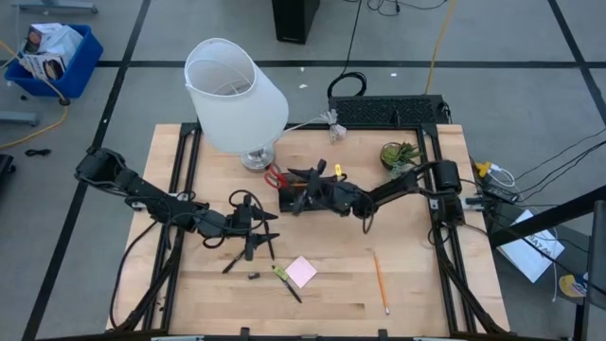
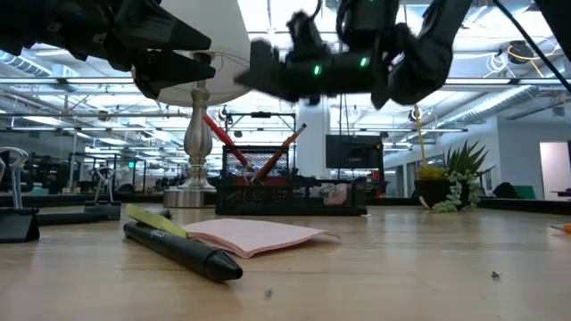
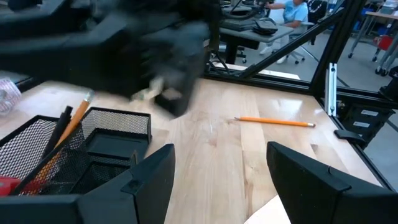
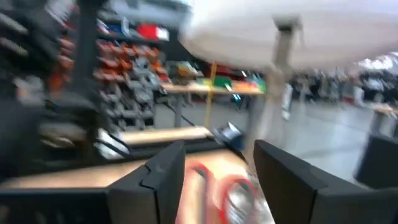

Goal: Pick and place office supplies into organizer
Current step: Put the yellow pencil into the top left compartment of the desk organizer

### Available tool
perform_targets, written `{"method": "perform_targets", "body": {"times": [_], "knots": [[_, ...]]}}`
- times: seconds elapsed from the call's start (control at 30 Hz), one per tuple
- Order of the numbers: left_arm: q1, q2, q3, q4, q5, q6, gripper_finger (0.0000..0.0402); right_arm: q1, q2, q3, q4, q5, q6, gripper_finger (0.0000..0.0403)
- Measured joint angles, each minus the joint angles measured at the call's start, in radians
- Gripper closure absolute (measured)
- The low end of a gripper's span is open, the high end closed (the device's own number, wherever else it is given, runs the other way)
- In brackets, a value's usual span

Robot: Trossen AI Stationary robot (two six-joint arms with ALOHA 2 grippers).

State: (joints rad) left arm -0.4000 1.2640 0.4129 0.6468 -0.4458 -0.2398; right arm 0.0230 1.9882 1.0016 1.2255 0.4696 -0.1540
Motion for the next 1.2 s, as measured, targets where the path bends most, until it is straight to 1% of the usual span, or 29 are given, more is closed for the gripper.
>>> {"method": "perform_targets", "body": {"times": [0.03,0.1,0.13,0.27,0.37,0.43,0.53,0.6,0.7,0.83,0.9,0.97,1.07,1.2], "knots": [[0.000,0.000,0.000,0.000,0.000,0.000,0.0146,0.017,-0.007,0.000,0.017,-0.002,0.000,0.0217],[0.000,0.000,0.000,0.000,0.000,0.000,0.0146,0.056,-0.025,0.000,0.029,-0.014,0.104,0.0219],[0.000,0.000,0.000,0.000,0.000,0.000,0.0146,0.073,-0.033,0.000,0.029,-0.039,0.159,0.0222],[0.000,0.000,0.000,0.000,0.000,0.000,0.0146,0.125,-0.061,0.000,-0.025,-0.202,0.348,0.0230],[0.000,0.000,0.000,0.000,0.000,0.000,0.0146,0.187,-0.109,-0.004,-0.144,-0.198,0.486,0.0236],[0.000,0.000,0.000,0.000,0.000,0.000,0.0146,0.245,-0.140,-0.004,-0.267,-0.135,0.543,0.0242],[0.000,0.000,0.000,0.000,0.000,0.000,0.0146,0.345,-0.164,-0.004,-0.439,0.061,0.590,0.0253],[0.000,0.000,0.000,0.000,0.000,0.000,0.0147,0.404,-0.185,-0.005,-0.536,0.159,0.653,0.0260],[0.000,0.000,0.000,0.000,0.000,0.000,0.0146,0.482,-0.230,-0.004,-0.680,0.239,0.818,0.0270],[0.000,0.000,0.000,0.000,0.000,0.000,0.0146,0.581,-0.289,-0.004,-0.932,0.352,1.022,0.0278],[0.000,0.000,0.000,0.000,0.000,0.000,0.0146,0.623,-0.312,-0.004,-1.062,0.379,1.150,0.0282],[0.000,0.000,0.000,0.000,0.000,0.000,0.0146,0.659,-0.319,-0.004,-1.151,0.388,1.272,0.0286],[0.000,0.000,0.000,0.000,0.000,0.000,0.0146,0.705,-0.319,-0.004,-1.203,0.385,1.400,0.0294],[0.000,0.000,0.000,0.000,0.000,0.000,0.0146,0.749,-0.307,0.005,-1.213,0.339,1.505,0.0305]]}}
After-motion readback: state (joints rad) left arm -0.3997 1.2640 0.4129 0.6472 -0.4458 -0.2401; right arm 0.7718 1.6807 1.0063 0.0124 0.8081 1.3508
